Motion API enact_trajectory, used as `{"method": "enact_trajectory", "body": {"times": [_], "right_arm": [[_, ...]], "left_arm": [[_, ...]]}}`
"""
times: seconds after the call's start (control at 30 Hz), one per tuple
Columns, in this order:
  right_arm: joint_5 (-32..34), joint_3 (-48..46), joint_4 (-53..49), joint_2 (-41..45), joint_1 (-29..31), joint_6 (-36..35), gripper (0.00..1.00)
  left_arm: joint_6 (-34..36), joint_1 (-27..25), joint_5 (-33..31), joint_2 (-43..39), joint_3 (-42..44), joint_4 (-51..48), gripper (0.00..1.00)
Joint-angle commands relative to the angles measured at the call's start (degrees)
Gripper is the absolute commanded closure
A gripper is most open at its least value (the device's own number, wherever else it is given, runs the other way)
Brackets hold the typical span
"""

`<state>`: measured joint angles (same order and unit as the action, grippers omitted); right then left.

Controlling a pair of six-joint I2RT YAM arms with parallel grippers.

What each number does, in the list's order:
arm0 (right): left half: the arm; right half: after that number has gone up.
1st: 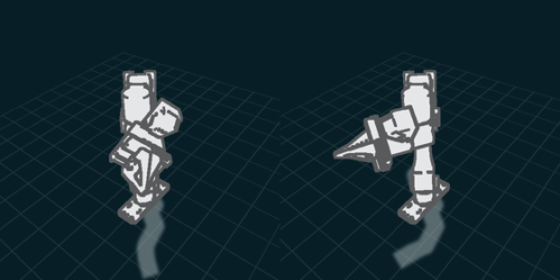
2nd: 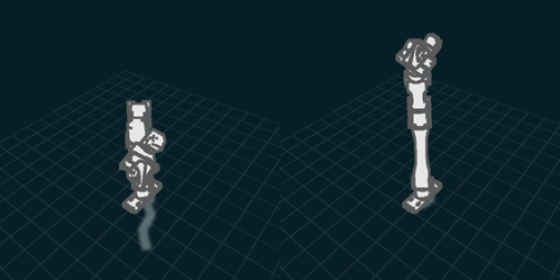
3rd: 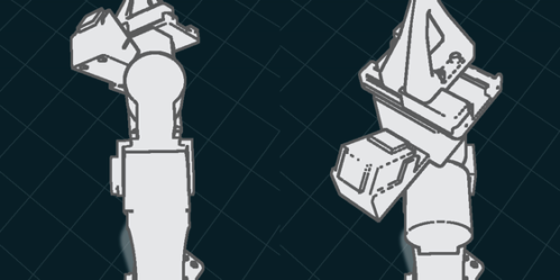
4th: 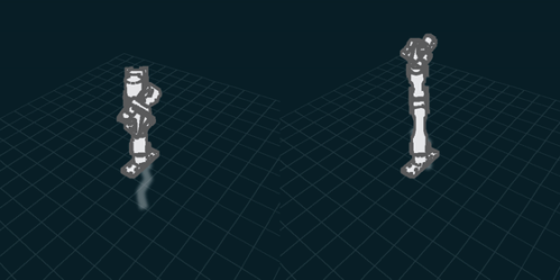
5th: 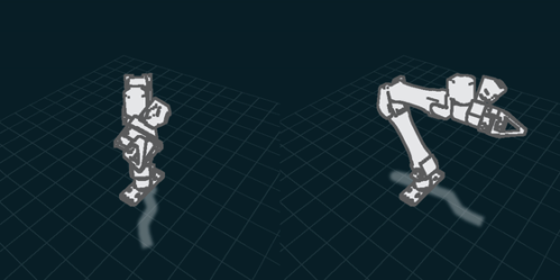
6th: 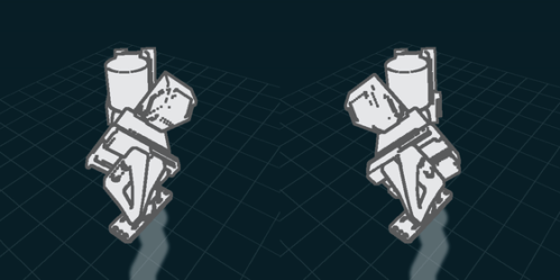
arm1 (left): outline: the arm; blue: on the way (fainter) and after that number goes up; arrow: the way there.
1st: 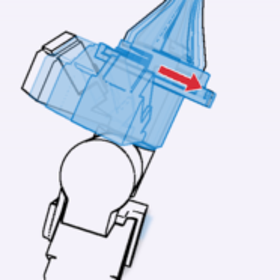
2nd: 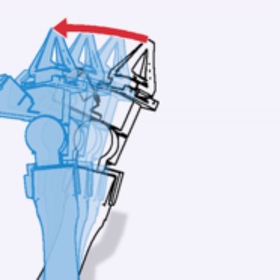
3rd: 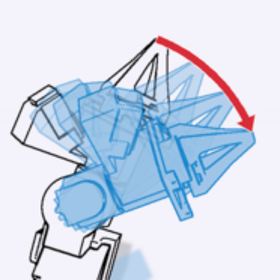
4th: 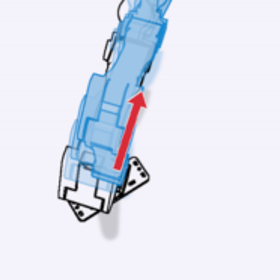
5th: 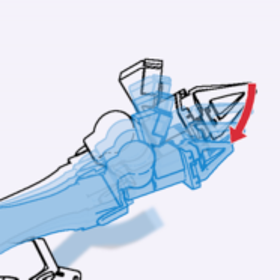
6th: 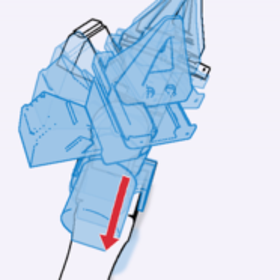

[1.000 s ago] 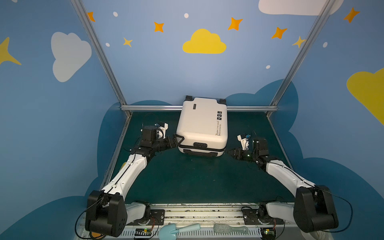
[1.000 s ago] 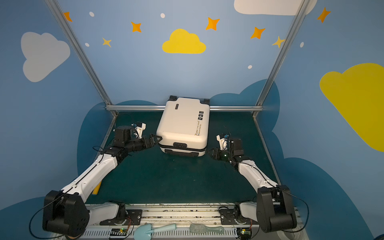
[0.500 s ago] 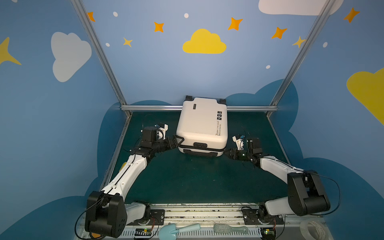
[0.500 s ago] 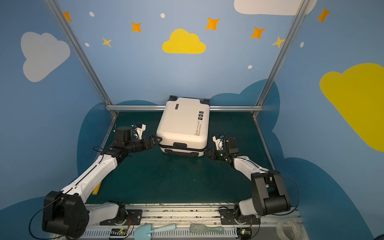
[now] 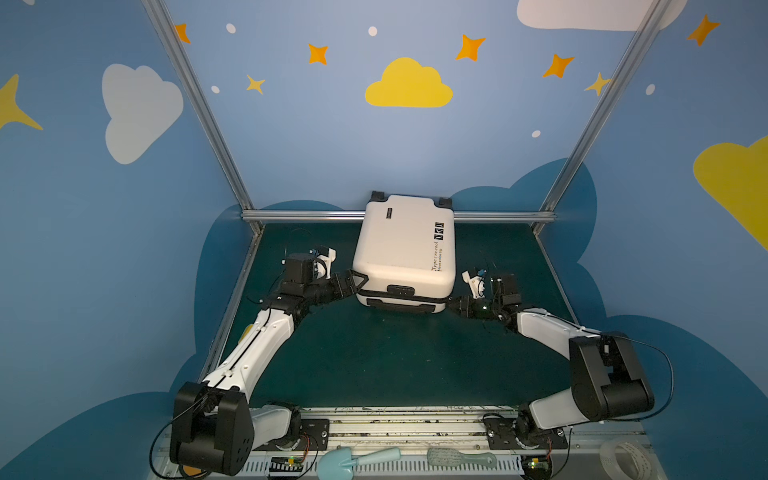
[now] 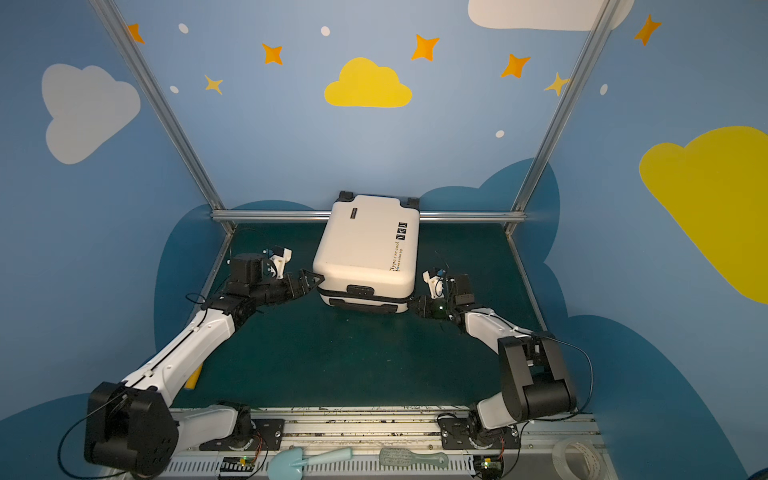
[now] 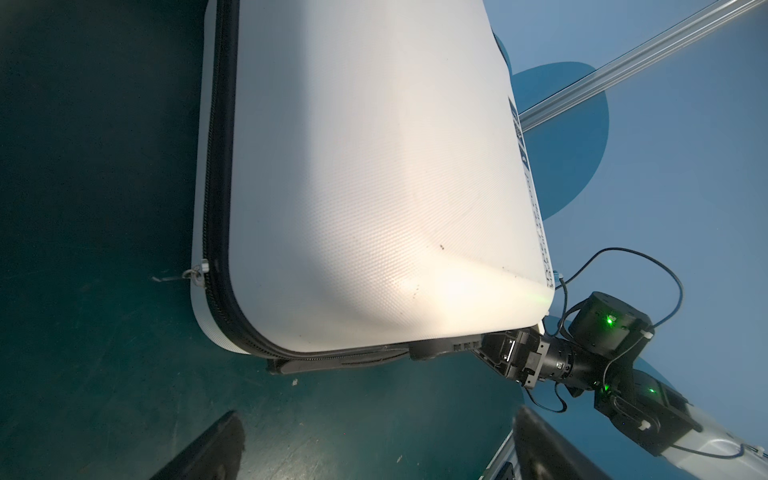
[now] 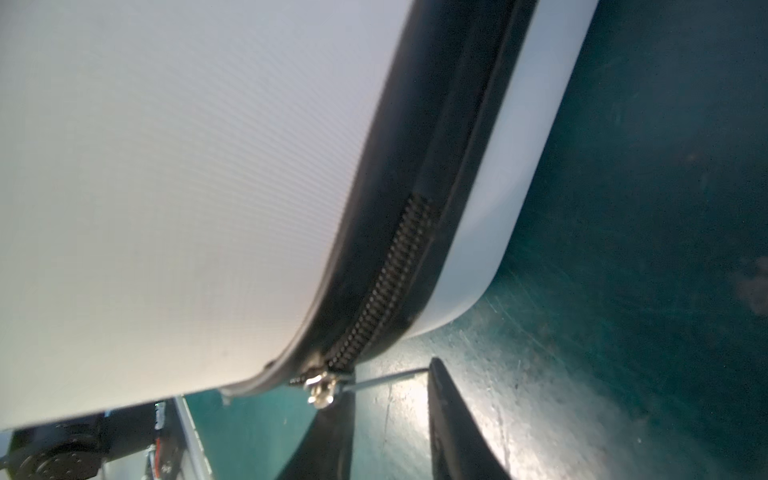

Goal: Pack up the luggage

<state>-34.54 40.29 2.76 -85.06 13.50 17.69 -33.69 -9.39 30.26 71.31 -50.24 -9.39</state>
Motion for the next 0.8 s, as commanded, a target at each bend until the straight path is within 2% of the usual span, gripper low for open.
{"method": "enact_trajectory", "body": {"times": [0.0,0.33,0.47,0.57,0.67,0.77], "right_arm": [[0.43,1.13,0.83,0.88,0.19,-0.55,0.74],[2.39,-3.79,-1.17,9.08,-0.88,0.52,0.84],[1.8,-4.05,-1.64,10.65,-2.35,0.61,0.84],[1.62,-3.67,-1.91,10.82,-2.68,0.23,0.79],[-1.2,-3.86,0.53,10.14,-2.41,-0.46,0.67],[-1.83,-4.17,2.77,8.72,-2.16,-0.41,0.61]], "left_arm": [[0.22,0.12,1.0,0.22,0.44,0.56,0.0],[0.42,0.19,0.85,0.11,0.67,0.42,0.0],[0.71,0.24,0.85,0.16,0.63,0.34,0.0],[1.21,0.22,0.81,-0.02,0.67,-0.06,0.0],[2.08,0.24,0.69,-0.38,0.58,-0.28,0.0],[3.11,0.16,0.13,-0.83,0.64,-0.53,0.0]]}}
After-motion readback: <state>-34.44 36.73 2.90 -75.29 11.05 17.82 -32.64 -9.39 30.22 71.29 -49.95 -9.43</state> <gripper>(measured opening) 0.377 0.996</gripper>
